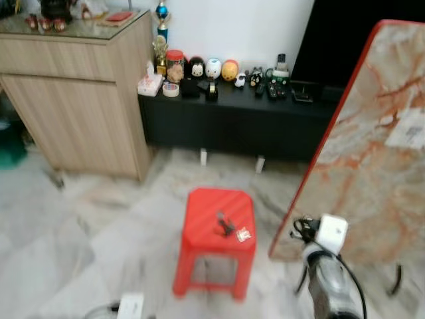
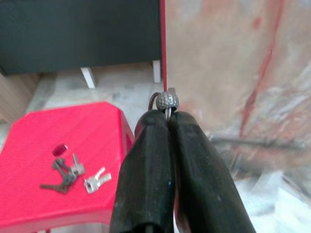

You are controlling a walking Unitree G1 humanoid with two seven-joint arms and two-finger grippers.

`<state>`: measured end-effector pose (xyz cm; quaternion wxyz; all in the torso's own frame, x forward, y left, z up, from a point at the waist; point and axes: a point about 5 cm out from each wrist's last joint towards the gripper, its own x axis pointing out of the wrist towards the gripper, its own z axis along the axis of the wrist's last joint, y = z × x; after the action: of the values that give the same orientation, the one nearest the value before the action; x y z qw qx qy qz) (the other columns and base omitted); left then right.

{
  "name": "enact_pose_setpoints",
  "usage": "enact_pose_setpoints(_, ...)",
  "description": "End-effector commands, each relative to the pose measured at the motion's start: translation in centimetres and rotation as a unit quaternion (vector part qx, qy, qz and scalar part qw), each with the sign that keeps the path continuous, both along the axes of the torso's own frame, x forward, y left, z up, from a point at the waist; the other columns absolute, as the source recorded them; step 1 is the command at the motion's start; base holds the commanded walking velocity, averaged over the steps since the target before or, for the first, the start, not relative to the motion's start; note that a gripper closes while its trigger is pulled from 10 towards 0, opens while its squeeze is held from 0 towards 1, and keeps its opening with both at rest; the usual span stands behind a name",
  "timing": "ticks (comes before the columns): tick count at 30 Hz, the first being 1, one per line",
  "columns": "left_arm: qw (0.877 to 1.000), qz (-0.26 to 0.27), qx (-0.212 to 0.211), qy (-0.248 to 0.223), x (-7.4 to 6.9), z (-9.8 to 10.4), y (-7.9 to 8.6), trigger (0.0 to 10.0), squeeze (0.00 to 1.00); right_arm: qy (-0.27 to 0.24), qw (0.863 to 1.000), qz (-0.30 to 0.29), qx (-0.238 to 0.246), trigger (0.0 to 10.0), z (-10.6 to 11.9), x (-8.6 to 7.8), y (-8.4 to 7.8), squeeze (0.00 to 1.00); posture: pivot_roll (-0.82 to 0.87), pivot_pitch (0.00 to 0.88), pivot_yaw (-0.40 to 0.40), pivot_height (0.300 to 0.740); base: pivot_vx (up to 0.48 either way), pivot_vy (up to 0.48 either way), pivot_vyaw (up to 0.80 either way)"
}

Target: Hang keys on a hook

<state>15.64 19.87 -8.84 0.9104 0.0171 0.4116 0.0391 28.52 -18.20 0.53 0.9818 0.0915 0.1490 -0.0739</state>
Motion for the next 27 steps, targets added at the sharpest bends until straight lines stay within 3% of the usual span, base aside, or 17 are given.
enact_pose_setpoints(1, 1.000, -0.012, -0.002, 0.000, 0.2, 0.0, -0.5, 10.0, 0.00, -0.001, 1.000, -0.013, -0.005, 10.0, 0.0, -0.2, -0.9, 0.00, 0.08, 0.000, -0.086, 0.740, 0.000, -0.401, 0.00)
enact_pose_setpoints(11, 1.000, -0.007, -0.003, -0.001, 0.2, 0.1, -0.2, 10.0, 0.00, 0.000, 1.000, -0.011, -0.006, 10.0, 0.0, -0.1, -0.9, 0.00, 0.08, 0.000, -0.093, 0.740, 0.000, -0.387, 0.00)
enact_pose_setpoints(17, 1.000, 0.000, -0.004, -0.002, 0.2, 0.1, 0.0, 10.0, 0.00, -0.008, 1.000, -0.010, -0.017, 10.0, 0.3, 0.1, -1.0, 0.00, 0.09, 0.000, -0.092, 0.740, 0.000, 0.000, 0.00)
enact_pose_setpoints(24, 1.000, 0.002, -0.004, -0.004, 0.1, 0.1, 0.1, 10.0, 0.00, -0.035, 0.998, -0.022, -0.051, 10.0, 1.2, 0.5, -1.3, 0.00, 0.09, 0.000, -0.090, 0.740, 0.000, 0.000, 0.00)
enact_pose_setpoints(27, 1.000, 0.000, -0.004, -0.005, -0.1, 0.1, 0.2, 10.0, 0.00, -0.071, 0.992, -0.027, -0.098, 10.0, 2.6, 1.2, -1.8, 0.00, 0.08, 0.000, -0.084, 0.740, 0.000, 0.000, 0.00)
